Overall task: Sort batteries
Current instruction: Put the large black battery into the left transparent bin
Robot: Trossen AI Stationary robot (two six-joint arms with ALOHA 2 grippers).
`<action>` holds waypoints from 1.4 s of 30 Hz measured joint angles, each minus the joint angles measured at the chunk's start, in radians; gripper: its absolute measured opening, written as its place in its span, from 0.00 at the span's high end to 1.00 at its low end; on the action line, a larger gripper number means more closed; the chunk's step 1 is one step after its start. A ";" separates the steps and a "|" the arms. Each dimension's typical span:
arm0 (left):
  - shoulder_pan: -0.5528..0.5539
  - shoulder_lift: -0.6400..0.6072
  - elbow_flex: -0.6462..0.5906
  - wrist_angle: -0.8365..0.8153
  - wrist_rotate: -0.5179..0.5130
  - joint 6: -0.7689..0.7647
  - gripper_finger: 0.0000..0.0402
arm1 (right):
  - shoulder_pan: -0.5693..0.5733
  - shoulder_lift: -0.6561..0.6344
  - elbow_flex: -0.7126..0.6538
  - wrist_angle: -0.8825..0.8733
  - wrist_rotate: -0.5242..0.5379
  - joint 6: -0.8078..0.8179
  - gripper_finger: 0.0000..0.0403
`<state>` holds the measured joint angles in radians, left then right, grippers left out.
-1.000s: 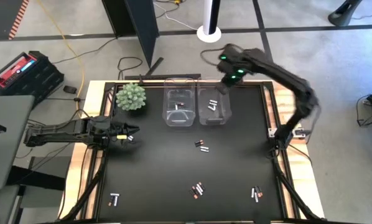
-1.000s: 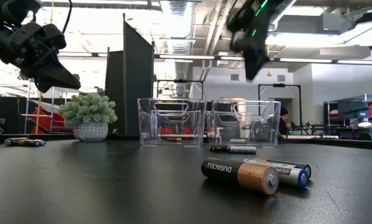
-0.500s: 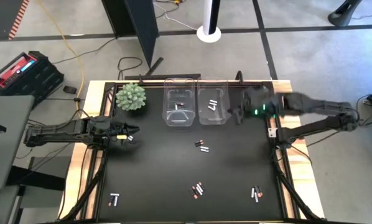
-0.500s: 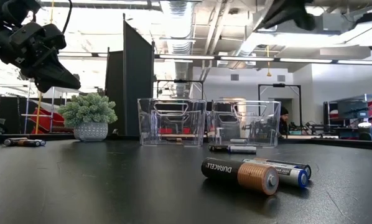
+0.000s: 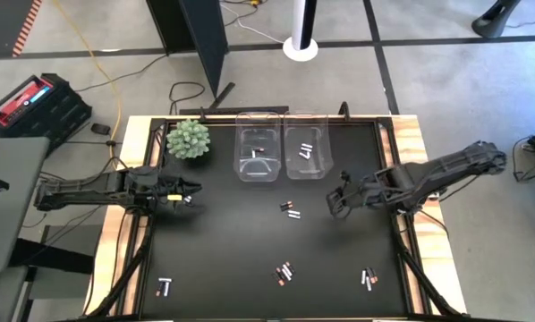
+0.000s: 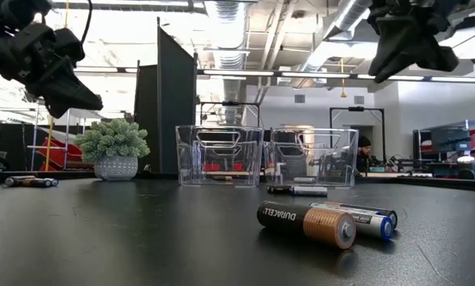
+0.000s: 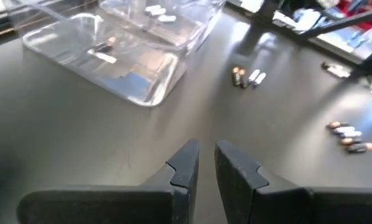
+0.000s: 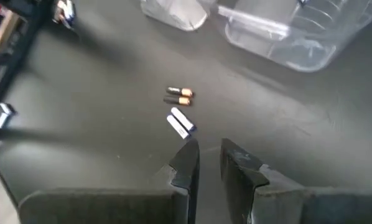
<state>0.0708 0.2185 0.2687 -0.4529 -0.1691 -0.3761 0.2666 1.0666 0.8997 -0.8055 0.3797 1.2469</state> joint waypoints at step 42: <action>-0.001 0.578 0.409 -0.337 0.004 -0.324 0.66 | 0.111 0.067 -0.001 0.007 -0.003 -0.151 0.80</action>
<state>0.0696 0.7968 0.6780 -0.7898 -0.1654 -0.7004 0.3775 1.1339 0.8989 -0.7989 0.3767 1.0961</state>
